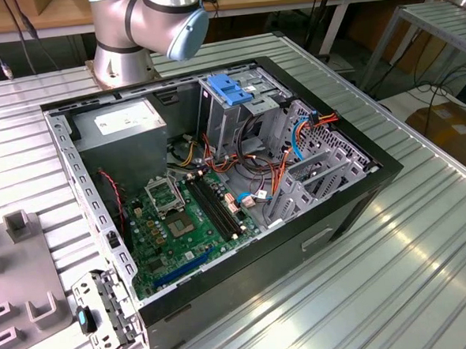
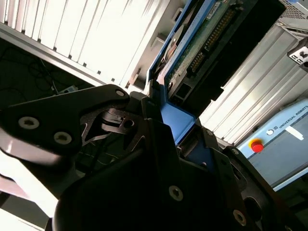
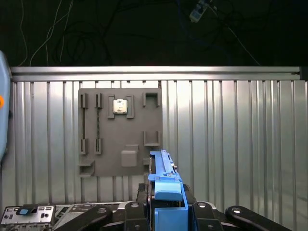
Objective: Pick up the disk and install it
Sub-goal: 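Pick up the disk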
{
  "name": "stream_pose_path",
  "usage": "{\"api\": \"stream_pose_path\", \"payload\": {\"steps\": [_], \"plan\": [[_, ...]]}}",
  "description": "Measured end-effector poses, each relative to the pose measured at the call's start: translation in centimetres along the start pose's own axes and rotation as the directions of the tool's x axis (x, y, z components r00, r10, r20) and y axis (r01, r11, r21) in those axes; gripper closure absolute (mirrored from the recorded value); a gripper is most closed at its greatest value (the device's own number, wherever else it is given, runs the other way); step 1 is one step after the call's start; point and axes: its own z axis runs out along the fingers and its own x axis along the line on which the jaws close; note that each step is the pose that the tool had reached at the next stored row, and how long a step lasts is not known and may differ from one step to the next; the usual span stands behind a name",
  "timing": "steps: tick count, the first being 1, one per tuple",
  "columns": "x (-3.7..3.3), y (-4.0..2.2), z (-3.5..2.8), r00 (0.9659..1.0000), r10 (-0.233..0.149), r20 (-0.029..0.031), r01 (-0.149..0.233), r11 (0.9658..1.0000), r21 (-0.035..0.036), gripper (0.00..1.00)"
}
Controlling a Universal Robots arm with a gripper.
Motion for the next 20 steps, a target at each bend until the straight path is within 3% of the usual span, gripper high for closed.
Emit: {"api": "stream_pose_path", "payload": {"steps": [20], "plan": [[-0.06,-2.71,0.0,1.0,0.0,-0.0008,0.0,1.0,0.0,0.63]]}}
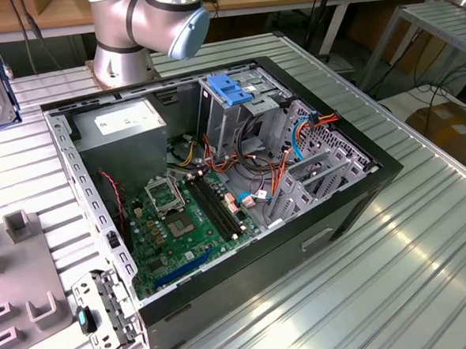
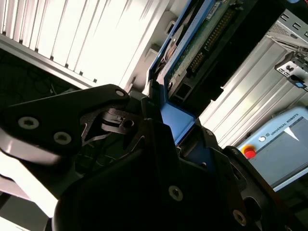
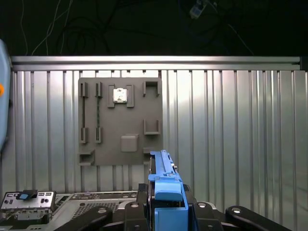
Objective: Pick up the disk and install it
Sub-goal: 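Pick up the disk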
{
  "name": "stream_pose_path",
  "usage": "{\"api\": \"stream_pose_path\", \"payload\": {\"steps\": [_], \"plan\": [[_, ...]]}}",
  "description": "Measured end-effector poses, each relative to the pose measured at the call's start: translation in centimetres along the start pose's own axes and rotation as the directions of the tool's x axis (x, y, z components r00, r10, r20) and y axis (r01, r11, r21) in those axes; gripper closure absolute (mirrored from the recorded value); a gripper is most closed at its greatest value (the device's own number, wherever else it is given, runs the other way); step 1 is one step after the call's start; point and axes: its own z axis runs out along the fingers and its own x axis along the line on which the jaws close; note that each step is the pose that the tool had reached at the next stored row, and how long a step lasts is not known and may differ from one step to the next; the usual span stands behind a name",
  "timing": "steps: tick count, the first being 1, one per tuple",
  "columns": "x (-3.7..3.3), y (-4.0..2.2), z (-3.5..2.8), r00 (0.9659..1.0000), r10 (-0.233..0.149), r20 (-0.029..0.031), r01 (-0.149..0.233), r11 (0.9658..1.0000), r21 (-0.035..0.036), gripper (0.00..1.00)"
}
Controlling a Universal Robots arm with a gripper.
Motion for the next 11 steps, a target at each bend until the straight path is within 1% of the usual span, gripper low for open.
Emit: {"api": "stream_pose_path", "payload": {"steps": [3,4,6,7,10,11], "plan": [[-0.01,-0.5,0.0,1.0,0.0,-0.0001,0.0,1.0,0.0,0.63],[-0.02,-0.85,-0.01,1.0,0.0,-0.0003,0.0,1.0,-0.0001,0.63],[-0.01,-1.22,-0.01,1.0,0.0,-0.0002,0.0,1.0,-0.0001,0.63],[0.03,-1.35,0.0,1.0,0.0,-0.0002,0.0,1.0,0.0,0.63],[0.29,-1.43,-0.01,1.0,0.0,-0.0002,0.0,1.0,0.0,0.63],[0.72,-1.46,-0.01,1.0,0.0,-0.0002,0.0,1.0,-0.0001,0.63]]}}
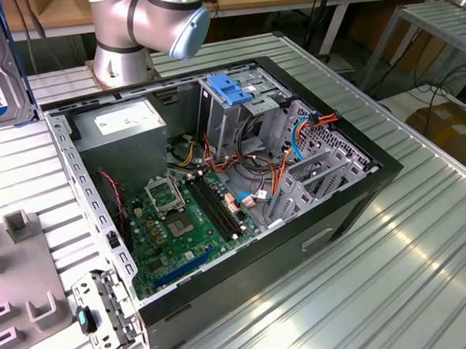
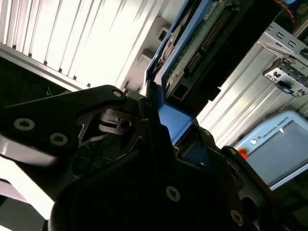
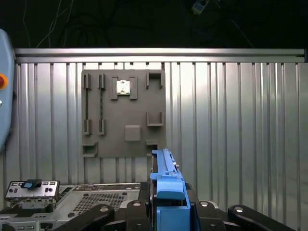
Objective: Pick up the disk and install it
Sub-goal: 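Pick up the disk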
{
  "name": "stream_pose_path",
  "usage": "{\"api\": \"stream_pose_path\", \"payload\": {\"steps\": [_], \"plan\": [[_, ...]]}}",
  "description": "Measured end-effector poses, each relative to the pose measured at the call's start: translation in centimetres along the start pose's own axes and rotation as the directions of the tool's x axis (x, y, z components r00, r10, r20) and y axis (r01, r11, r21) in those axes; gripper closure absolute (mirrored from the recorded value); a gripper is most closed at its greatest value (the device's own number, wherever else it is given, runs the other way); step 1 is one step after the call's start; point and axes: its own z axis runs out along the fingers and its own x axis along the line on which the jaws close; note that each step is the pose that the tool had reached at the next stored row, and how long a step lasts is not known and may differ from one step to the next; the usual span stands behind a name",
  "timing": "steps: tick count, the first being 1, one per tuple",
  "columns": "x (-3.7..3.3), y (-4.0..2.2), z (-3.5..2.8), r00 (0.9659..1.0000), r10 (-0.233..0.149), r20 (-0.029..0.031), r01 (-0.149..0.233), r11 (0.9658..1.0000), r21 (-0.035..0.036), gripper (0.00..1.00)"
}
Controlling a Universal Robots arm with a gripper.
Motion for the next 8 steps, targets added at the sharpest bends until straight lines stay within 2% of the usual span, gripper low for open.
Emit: {"api": "stream_pose_path", "payload": {"steps": [1,3,8], "plan": [[0.4,-0.02,0.01,1.0,0.0,0.0,0.0,1.0,0.0,0.63],[0.73,-0.16,0.03,1.0,0.0,0.0,0.0,1.0,0.0001,0.63],[0.96,-1.96,0.09,1.0,0.0,-0.0004,0.0,1.0,-0.0001,0.63]]}}
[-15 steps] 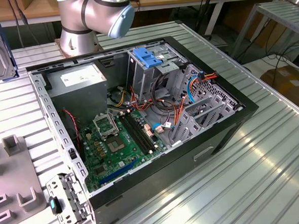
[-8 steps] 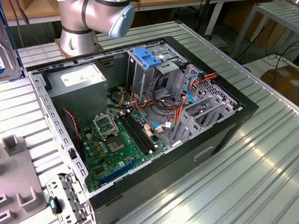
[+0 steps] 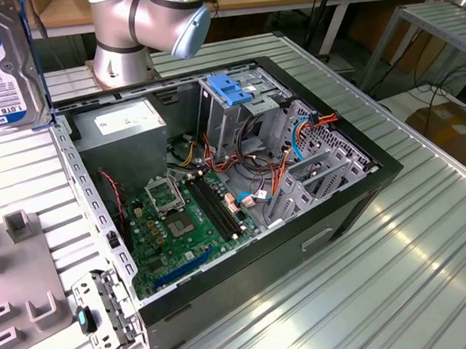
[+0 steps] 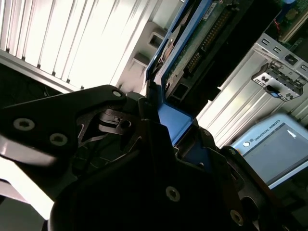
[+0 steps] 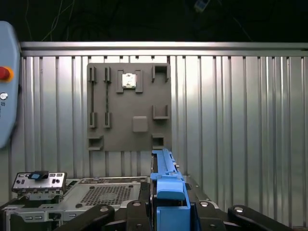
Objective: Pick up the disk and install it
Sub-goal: 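Pick up the disk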
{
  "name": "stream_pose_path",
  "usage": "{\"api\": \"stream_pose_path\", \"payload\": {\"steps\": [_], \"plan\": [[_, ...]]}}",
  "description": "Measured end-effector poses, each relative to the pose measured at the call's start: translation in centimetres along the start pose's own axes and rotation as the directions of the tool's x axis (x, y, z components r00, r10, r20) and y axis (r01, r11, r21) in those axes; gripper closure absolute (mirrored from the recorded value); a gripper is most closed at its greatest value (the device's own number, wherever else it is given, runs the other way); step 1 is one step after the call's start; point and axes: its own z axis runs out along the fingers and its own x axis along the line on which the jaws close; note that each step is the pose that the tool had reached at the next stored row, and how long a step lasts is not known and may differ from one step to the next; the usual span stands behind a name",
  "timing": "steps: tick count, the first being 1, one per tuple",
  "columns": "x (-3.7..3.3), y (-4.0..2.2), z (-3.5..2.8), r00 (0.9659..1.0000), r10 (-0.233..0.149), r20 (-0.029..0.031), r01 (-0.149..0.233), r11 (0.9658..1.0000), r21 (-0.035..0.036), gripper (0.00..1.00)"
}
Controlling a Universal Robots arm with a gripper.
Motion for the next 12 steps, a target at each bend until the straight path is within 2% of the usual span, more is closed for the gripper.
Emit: {"api": "stream_pose_path", "payload": {"steps": [5,12], "plan": [[0.06,-2.59,0.01,1.0,0.0,-0.0001,0.0,1.0,0.0001,0.63],[0.04,-4.98,0.02,1.0,0.0,-0.0001,0.0,1.0,0.0002,0.63]]}}
